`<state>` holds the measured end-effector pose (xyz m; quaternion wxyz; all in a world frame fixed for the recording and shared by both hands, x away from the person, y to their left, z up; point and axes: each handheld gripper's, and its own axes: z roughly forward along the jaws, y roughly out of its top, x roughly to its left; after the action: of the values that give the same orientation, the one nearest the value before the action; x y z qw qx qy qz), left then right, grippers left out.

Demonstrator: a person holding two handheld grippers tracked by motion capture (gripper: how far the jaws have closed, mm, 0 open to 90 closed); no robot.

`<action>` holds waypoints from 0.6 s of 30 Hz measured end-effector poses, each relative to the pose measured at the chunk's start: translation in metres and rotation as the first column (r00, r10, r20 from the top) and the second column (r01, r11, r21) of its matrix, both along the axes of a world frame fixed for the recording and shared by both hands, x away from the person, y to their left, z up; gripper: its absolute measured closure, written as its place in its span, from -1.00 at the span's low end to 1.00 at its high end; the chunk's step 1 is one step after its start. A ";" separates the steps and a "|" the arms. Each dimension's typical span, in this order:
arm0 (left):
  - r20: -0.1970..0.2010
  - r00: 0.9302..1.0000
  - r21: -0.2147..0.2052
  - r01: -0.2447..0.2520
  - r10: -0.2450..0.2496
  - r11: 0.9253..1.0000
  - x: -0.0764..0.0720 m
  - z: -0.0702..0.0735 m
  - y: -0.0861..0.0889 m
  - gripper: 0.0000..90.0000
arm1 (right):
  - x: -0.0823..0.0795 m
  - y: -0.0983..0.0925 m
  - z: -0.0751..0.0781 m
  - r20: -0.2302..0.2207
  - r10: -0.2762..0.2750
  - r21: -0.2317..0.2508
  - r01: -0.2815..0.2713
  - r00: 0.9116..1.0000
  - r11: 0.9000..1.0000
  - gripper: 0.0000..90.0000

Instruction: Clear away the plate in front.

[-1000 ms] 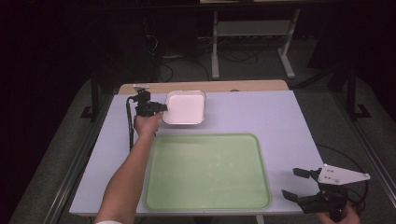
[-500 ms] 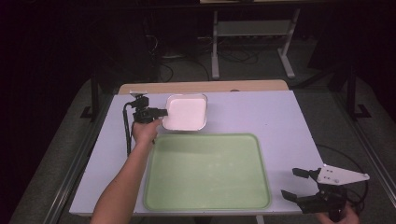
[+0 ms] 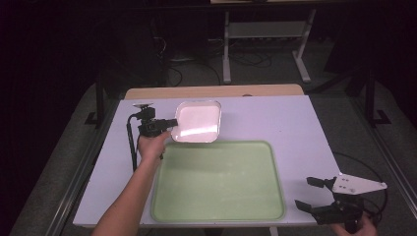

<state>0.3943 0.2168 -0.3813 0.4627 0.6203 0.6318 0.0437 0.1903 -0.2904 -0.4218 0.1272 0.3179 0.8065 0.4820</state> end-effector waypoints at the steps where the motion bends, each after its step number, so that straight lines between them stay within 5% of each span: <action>1: 0.001 1.000 0.004 0.000 0.000 1.000 -0.002 0.001 0.000 0.98 | 0.000 0.000 0.000 -0.002 0.000 0.001 0.000 1.000 1.000 -0.69; 18: -0.019 1.000 0.015 -0.012 0.012 1.000 -0.042 -0.003 0.001 0.98 | 0.000 0.004 -0.002 -0.007 0.001 -0.003 -0.001 1.000 1.000 -0.69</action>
<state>0.3527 0.2181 -0.3846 0.4518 0.6203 0.6396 0.0449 0.1906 -0.2869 -0.4237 0.1244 0.3191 0.8078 0.4798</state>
